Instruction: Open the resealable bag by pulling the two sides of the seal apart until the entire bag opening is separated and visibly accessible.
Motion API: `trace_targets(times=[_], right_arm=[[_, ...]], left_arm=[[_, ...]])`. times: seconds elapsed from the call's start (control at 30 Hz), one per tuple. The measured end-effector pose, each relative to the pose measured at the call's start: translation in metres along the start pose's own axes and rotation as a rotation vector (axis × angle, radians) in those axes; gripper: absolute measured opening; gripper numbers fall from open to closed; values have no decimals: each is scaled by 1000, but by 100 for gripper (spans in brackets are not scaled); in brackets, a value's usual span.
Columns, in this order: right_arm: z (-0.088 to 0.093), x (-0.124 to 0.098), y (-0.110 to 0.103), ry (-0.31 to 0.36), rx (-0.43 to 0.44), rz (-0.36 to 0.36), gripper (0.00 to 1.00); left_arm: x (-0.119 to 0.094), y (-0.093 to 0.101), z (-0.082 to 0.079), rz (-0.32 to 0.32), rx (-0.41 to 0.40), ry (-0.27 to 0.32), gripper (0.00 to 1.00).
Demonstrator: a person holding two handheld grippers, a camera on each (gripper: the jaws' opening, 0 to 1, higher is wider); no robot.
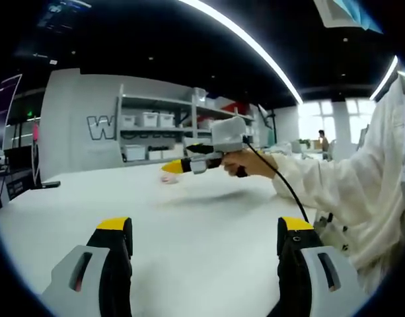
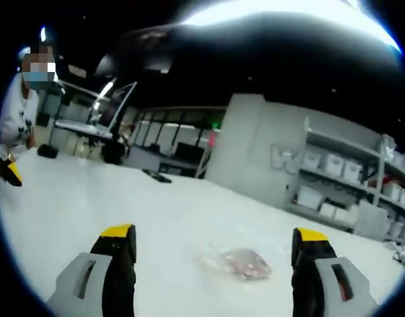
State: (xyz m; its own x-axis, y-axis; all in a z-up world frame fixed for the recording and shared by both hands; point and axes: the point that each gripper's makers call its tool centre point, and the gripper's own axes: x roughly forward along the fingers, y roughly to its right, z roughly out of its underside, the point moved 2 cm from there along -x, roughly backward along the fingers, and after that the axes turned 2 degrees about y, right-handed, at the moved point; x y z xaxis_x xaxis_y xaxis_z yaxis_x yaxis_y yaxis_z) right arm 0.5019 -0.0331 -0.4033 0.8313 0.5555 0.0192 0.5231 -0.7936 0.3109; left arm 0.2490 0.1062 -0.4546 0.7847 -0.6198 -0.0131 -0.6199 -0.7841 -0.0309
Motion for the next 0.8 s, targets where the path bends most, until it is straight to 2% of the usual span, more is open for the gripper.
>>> trace_targets(times=[0.3,0.8], right_arm=[[4,-7,0,-14,-2,3,97],[-2,-15,-5,0,-28,-15,96]], left_arm=[[2,2,0,7,4,-2,90],[3,2,-1,7,9,-5,90]])
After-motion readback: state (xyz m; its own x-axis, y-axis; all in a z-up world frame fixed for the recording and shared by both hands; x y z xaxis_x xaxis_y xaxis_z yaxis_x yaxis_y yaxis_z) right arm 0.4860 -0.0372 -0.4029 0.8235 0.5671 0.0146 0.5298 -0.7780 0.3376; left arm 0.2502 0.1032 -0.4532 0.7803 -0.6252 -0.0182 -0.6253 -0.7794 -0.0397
